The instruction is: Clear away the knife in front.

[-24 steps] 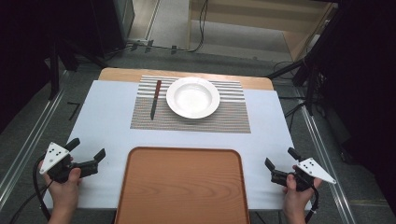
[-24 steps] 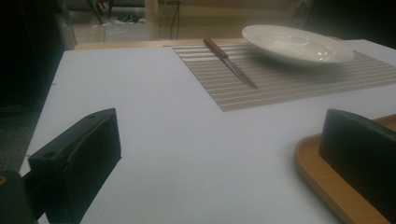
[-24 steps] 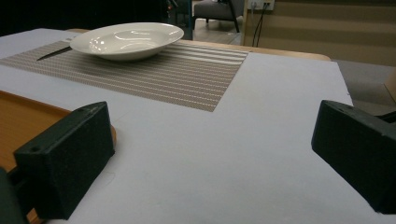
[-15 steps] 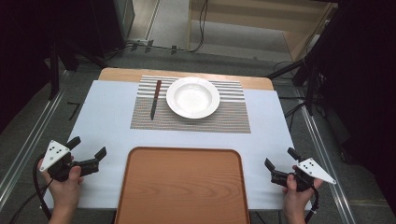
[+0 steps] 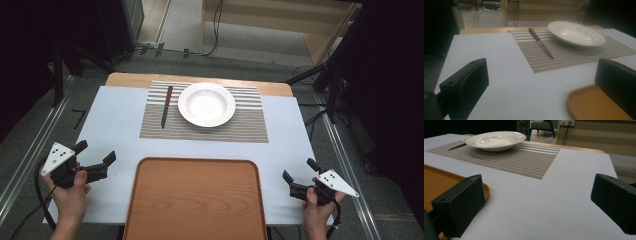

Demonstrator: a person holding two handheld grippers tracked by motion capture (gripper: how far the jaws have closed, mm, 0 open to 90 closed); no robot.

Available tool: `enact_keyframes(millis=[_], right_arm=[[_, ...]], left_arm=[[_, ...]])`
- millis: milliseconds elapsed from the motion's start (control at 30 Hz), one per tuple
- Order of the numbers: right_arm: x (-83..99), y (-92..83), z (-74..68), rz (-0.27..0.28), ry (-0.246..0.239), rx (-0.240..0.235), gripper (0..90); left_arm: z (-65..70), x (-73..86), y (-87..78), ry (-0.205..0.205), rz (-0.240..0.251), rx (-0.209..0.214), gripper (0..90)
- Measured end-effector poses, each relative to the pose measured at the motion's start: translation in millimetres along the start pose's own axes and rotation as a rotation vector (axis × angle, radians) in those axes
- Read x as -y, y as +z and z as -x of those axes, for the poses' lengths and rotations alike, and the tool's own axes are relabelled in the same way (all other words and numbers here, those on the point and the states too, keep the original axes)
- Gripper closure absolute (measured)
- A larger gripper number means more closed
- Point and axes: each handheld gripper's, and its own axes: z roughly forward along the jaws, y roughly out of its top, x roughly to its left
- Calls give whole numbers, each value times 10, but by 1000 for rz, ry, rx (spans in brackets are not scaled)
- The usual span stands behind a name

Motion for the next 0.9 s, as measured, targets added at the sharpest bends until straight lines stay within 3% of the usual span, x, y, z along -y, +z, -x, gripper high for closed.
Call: enact_keyframes(millis=[400, 567, 900], right_arm=[[-1, 1, -7, -1, -1, 3, 0], [0, -4, -3, 3, -2, -3, 0], [3, -4, 4, 6, 0, -7, 0]], left_arm=[[117, -249, 128, 34, 17, 30, 0], [198, -349, 287, 66, 4, 43, 0], [278, -552, 533, 73, 10, 78, 0]])
